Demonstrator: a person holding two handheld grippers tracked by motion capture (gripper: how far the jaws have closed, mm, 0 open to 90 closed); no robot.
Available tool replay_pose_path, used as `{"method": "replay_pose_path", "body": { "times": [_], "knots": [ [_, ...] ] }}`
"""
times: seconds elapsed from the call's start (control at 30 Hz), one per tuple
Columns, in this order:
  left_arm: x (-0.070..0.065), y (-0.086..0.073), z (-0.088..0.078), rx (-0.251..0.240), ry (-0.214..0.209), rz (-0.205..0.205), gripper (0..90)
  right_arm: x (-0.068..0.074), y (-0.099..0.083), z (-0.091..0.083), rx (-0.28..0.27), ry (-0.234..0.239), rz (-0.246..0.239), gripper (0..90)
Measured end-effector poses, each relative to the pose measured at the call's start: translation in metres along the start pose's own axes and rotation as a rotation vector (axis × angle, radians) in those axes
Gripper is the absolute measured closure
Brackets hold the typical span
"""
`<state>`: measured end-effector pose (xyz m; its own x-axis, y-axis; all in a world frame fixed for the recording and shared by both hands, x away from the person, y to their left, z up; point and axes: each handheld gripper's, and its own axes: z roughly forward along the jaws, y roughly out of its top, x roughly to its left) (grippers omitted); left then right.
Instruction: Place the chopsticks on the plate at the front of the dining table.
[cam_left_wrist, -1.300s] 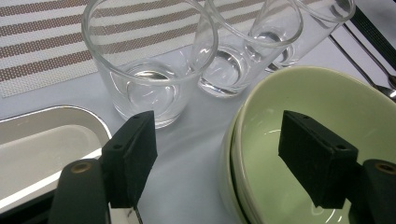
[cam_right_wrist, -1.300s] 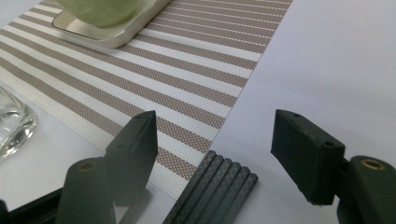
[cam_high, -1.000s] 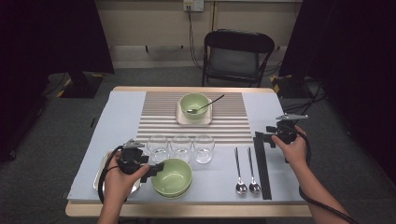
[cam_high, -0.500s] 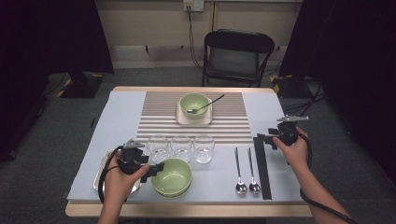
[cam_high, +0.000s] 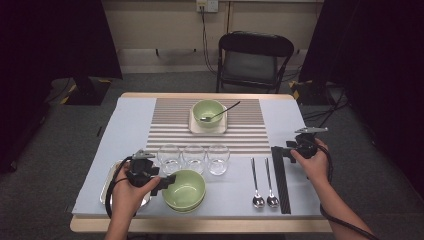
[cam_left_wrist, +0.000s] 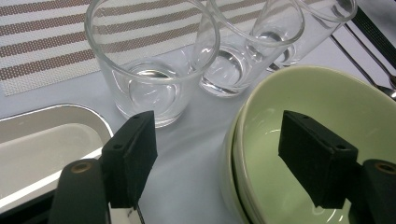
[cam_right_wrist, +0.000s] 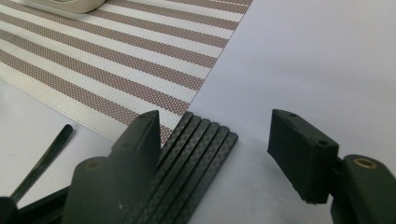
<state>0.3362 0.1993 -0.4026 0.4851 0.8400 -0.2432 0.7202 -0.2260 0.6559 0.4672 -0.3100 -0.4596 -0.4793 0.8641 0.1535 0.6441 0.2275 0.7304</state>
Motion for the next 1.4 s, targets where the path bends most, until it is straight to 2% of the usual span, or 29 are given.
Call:
{"method": "replay_pose_path", "body": {
  "times": [0.4, 0.57, 0.93, 1.27, 1.4],
  "knots": [
    [0.000, 0.000, 0.000, 0.002, 0.000, 0.006, 28.0, -0.008, -0.015, -0.002, 0.003, 0.004, 0.036, 40.9],
    [-0.001, 0.001, 0.001, 0.002, -0.001, 0.002, 28.0, -0.009, -0.016, -0.004, 0.003, 0.010, 0.045, 42.7],
    [-0.001, 0.000, 0.000, 0.000, 0.000, 0.004, 28.0, -0.004, -0.016, -0.006, 0.029, 0.034, 0.082, 60.2],
    [-0.001, 0.000, 0.000, -0.001, 0.002, 0.002, 28.0, -0.003, -0.016, -0.008, 0.043, 0.013, 0.105, 75.6],
    [-0.001, 0.001, 0.000, -0.001, 0.006, 0.005, 28.0, -0.002, -0.016, -0.008, 0.045, 0.006, 0.095, 77.8]
  ]
}}
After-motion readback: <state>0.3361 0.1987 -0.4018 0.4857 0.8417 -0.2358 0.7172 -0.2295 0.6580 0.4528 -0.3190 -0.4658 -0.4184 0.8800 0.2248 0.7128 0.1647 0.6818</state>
